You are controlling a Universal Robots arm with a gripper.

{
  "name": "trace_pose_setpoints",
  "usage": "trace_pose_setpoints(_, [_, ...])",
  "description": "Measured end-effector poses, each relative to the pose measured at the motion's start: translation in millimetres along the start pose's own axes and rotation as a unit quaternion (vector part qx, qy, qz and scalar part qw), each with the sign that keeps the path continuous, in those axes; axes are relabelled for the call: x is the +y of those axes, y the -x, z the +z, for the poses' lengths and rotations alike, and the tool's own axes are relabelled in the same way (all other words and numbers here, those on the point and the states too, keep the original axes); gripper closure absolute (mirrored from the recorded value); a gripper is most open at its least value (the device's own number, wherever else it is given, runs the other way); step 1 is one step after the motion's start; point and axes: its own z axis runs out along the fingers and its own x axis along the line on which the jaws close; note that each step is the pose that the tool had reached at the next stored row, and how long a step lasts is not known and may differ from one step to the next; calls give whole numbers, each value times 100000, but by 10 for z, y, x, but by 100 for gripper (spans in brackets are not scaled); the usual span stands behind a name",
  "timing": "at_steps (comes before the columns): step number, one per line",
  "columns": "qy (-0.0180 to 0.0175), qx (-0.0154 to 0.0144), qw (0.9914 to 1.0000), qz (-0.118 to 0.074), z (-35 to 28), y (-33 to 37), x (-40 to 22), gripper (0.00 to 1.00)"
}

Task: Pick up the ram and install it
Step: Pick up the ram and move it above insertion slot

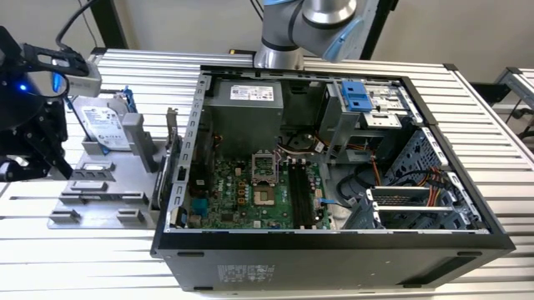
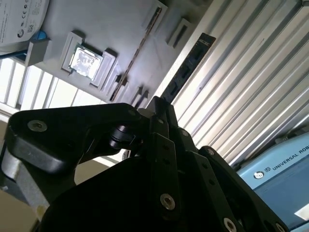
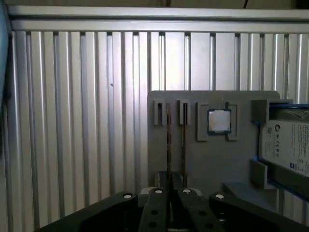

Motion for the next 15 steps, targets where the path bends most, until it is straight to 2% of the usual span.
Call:
trace_pose_setpoints(6, [2,20,100000,-1,-83,3,1,100])
trace_pose_setpoints(15, [0,19,100000,0,-169,7,1,100])
